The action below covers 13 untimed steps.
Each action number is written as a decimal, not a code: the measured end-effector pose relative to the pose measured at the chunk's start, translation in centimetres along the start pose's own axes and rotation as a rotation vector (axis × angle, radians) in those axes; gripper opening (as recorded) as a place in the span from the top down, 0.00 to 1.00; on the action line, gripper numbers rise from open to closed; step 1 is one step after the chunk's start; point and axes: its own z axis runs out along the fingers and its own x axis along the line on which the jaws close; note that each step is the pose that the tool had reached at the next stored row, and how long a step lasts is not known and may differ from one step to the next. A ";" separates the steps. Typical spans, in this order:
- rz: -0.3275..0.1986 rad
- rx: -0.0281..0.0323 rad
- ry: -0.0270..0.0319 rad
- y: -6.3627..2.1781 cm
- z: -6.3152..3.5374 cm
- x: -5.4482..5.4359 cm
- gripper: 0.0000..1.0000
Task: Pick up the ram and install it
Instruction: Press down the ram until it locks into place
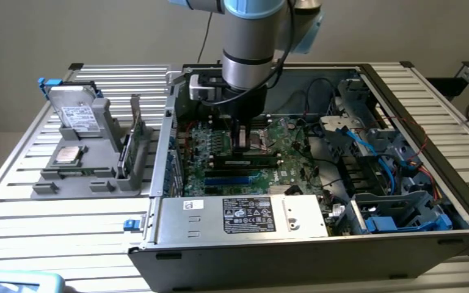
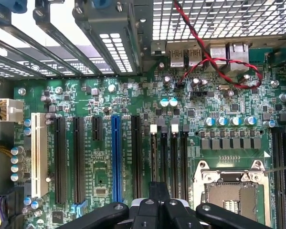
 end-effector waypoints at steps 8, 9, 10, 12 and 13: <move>0.000 0.0001 -0.0014 -0.02 0.36 0.0 0.89; 0.000 -0.0007 -0.0016 -0.01 0.17 0.0 0.89; 0.000 -0.0016 -0.0005 0.01 -0.12 0.0 0.89; 0.000 -0.0027 -0.0004 0.02 -0.79 0.0 0.89; 0.000 -0.0035 -0.0001 0.00 -1.10 0.0 0.89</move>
